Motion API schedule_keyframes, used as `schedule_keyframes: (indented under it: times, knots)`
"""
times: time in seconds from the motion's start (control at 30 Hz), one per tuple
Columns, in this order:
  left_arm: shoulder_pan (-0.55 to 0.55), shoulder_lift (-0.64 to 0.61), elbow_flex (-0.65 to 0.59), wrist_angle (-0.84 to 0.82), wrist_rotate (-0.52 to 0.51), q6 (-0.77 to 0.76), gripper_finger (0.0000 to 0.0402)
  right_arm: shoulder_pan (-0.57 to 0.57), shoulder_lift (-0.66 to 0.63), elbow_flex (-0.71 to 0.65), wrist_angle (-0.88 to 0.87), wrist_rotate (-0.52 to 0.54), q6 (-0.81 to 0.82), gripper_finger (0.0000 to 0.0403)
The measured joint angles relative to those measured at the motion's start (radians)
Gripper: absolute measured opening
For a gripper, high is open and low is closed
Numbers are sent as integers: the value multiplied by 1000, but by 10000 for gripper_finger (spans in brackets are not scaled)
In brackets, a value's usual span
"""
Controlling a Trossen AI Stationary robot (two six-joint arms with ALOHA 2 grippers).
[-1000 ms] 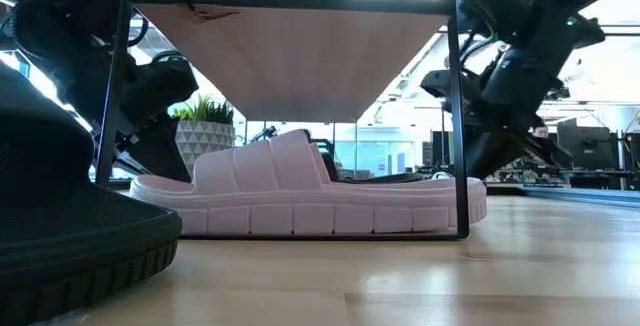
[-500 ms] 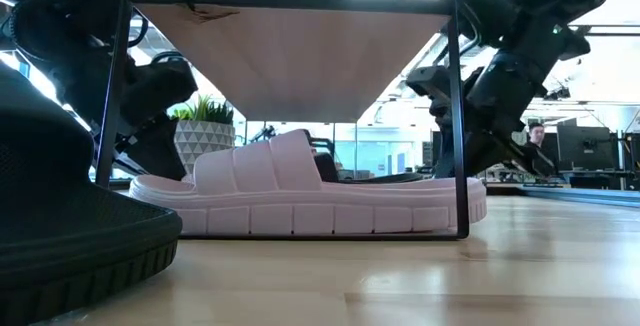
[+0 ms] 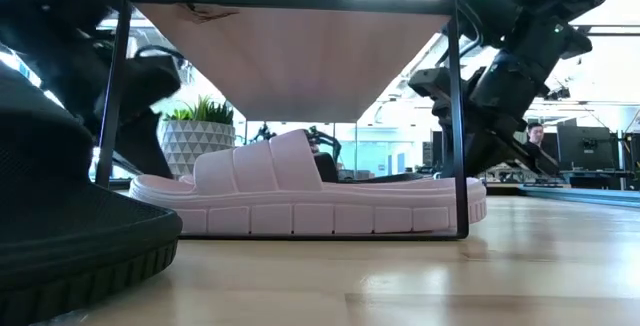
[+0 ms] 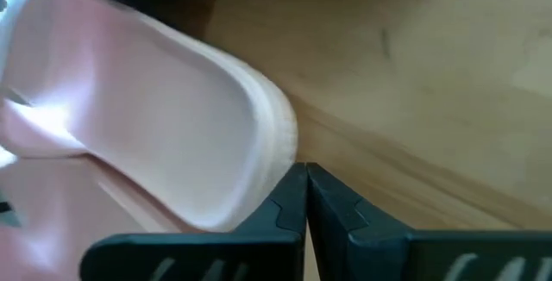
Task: Pick and place slides into the shelf
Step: Move the pink slide under the shelf, then put the right black slide on the shelf
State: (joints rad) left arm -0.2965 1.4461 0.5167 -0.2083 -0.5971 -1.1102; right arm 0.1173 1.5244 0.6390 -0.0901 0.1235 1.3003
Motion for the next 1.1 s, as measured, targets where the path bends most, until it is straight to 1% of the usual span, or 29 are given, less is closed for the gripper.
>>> schedule_keyframes:
  times: [0.17, 0.2, 0.27, 0.33, 0.4, 0.47, 0.5, 0.53, 0.6, 0.63, 0.7, 0.73, 0.77, 0.8, 0.83, 0.9, 0.97, 1.03, 1.1]
  knots:
    - [-37, -67, -2, -110, -40, -54, 0, -11, -64, 0, -70, 49, -19, 0]
    - [-40, -70, 0, -111, -49, -64, 0, -20, -82, 0, -90, 60, -26, 0]
    - [-40, -102, 0, -176, -54, -91, 0, -46, -110, 0, -107, 82, -39, 0]
    - [-37, -114, 0, -185, -63, -106, 0, -77, -144, 0, -151, 87, -57, 0]
    - [-37, -149, -4, -246, -79, -123, 0, -118, -165, 1, -156, 86, -73, 0]
    - [-38, -168, -2, -253, -110, -133, 0, -164, -193, 0, -205, 82, -98, 0]
    - [-35, -181, -2, -267, -109, -133, 0, -188, -198, -1, -208, 81, -114, 0]
    - [-30, -207, -5, -301, -111, -132, 0, -213, -196, 1, -198, 70, -128, 0]
    - [-29, -220, -3, -291, -119, -130, 0, -263, -205, 0, -234, 43, -169, 0]
    - [-28, -227, 0, -299, -119, -130, 0, -286, -201, -1, -225, 29, -187, 0]
    - [-25, -258, -8, -351, -130, -129, 0, -330, -184, 1, -209, -4, -214, 0]
    - [-24, -255, -2, -320, -133, -129, 0, -349, -183, 0, -225, -13, -240, 0]
    - [-23, -257, 0, -319, -126, -132, 0, -367, -175, -1, -214, -28, -257, 0]
    - [-23, -276, -7, -357, -122, -132, 0, -382, -158, 0, -183, -40, -263, 0]
    - [-22, -284, -11, -370, -124, -132, 0, -395, -152, 1, -176, -49, -272, 0]
    - [-22, -282, -8, -313, -126, -131, 0, -416, -144, 1, -164, -71, -295, 0]
    - [-5, -312, -29, -349, -112, -129, 0, -425, -114, 3, -103, -88, -296, 0]
    - [10, -311, -29, -288, -102, -125, 0, -434, -108, 2, -125, -103, -317, 0]
    - [44, -349, -43, -329, -84, -102, 0, -436, -91, 8, -104, -106, -315, 0]
